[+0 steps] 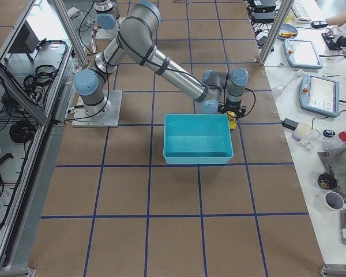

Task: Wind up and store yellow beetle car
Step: 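Close the right gripper on the yellow car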

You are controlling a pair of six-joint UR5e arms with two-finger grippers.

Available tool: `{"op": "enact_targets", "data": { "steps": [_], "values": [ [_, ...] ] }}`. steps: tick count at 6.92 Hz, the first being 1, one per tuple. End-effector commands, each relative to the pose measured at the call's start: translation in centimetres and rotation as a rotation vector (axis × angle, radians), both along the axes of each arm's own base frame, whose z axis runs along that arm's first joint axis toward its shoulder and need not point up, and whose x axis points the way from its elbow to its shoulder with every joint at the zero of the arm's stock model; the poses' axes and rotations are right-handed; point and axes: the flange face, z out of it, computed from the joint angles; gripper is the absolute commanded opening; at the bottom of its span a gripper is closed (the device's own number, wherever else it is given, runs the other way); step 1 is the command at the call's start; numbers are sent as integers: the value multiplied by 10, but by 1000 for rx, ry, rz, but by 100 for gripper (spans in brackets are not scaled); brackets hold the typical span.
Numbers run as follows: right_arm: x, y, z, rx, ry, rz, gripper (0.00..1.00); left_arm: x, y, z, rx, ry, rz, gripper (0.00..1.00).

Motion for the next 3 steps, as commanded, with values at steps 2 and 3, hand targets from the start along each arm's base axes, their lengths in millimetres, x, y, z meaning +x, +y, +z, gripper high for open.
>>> {"op": "enact_targets", "data": {
  "steps": [2,3],
  "values": [
    [11,-1,14,-27,-39,5,0,0,1,2,-5,1,4,100],
    [15,-3,25,-49,-59,6,0,0,2,3,-7,1,1,100]
  ]
}}
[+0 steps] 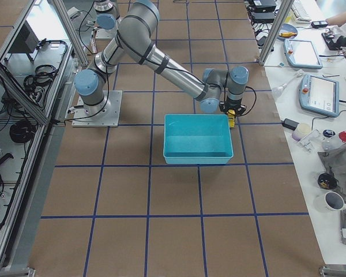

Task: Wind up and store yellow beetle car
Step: 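Lift the car with the right gripper and carry it into the blue bin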

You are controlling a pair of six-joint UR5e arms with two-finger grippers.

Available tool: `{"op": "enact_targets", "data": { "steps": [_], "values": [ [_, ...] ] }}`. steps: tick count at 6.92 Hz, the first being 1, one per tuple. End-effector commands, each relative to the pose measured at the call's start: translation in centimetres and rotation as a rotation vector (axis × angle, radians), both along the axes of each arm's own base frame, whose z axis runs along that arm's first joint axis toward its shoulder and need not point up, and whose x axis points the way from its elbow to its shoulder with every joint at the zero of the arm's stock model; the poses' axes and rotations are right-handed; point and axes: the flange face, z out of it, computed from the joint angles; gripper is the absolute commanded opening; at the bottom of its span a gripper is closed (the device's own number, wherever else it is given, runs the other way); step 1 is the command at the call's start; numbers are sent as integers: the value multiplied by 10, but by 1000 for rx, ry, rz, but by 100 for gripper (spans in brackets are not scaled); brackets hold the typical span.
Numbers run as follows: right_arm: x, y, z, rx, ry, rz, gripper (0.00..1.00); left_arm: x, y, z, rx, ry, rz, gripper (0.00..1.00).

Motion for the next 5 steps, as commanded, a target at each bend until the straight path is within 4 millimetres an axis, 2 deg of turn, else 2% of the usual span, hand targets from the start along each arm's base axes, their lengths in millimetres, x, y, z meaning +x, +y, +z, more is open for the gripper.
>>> {"op": "enact_targets", "data": {
  "steps": [1,2,3,4,5],
  "values": [
    [20,-10,38,-60,-17,30,0,0,0,1,-3,1,0,100],
    [52,-11,79,-89,-10,71,0,0,1,1,-3,0,-1,100],
    [68,1,121,-84,-8,84,0,0,0,1,-2,2,-1,100],
    [67,21,151,-25,4,83,0,0,0,1,-2,0,-1,100],
    [58,47,180,45,68,78,0,0,0,1,-2,2,0,100]
  ]
}}
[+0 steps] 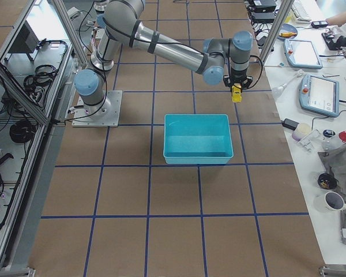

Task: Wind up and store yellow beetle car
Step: 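Lift the car with the right gripper and carry it into the blue bin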

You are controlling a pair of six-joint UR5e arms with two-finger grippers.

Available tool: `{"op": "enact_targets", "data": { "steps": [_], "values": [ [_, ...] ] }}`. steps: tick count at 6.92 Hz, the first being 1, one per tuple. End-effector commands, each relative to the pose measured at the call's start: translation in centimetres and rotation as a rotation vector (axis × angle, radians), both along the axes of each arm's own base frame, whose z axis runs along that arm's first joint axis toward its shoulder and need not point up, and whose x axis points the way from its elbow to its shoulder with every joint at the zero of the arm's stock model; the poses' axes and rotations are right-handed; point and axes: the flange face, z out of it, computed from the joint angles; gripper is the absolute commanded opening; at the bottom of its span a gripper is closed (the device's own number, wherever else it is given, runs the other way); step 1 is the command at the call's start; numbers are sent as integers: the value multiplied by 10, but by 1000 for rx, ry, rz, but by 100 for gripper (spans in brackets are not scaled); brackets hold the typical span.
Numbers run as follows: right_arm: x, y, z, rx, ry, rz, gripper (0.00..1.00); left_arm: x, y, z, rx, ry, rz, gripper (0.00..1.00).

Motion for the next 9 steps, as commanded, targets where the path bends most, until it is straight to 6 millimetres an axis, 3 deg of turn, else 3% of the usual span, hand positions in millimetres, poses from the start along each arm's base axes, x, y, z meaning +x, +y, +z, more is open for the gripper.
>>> {"op": "enact_targets", "data": {
  "steps": [1,3,4,6,8,9],
  "values": [
    [-22,49,60,117,93,24,0,1,0,0,0,1,1,100],
    [-119,74,58,213,69,49,0,0,0,0,-4,1,0,100],
    [-149,82,52,228,80,100,0,1,-2,1,-13,-1,0,100],
    [-193,118,-8,341,50,65,0,1,-2,1,-14,-1,0,100],
    [-195,133,-52,347,47,57,0,1,-2,1,-13,-1,1,100],
    [-208,144,-70,342,44,28,0,1,-2,1,-13,-1,1,100]
  ]
}}
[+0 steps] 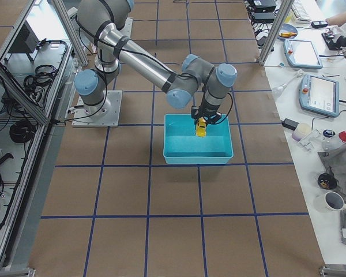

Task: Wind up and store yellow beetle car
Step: 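Lower the car into the bin and open the right gripper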

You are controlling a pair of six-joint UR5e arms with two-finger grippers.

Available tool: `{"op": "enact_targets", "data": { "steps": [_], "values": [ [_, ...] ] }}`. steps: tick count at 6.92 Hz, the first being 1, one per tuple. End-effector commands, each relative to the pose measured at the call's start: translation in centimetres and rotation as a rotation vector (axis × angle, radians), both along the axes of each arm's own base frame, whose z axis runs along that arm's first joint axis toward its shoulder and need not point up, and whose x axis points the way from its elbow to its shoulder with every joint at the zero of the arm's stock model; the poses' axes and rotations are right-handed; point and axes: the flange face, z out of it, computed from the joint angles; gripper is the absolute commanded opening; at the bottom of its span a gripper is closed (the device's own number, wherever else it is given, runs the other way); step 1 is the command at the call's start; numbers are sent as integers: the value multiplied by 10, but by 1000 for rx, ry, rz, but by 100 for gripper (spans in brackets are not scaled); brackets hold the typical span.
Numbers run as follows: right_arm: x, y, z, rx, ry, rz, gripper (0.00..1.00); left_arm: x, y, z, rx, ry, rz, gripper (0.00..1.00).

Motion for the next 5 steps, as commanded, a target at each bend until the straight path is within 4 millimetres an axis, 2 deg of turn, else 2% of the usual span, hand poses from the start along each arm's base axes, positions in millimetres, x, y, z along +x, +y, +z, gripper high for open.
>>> {"op": "enact_targets", "data": {
  "steps": [1,3,4,5],
  "values": [
    [-10,18,-45,-2,-1,-29,0,0,0,0,0,0,1,100],
    [-11,16,-78,-4,-6,-33,0,0,0,0,0,0,1,100],
    [-11,16,-80,0,-5,-31,19,0,0,0,0,0,1,100],
    [-12,14,-74,-11,0,-42,84,0,0,0,0,0,1,100]
  ]
}}
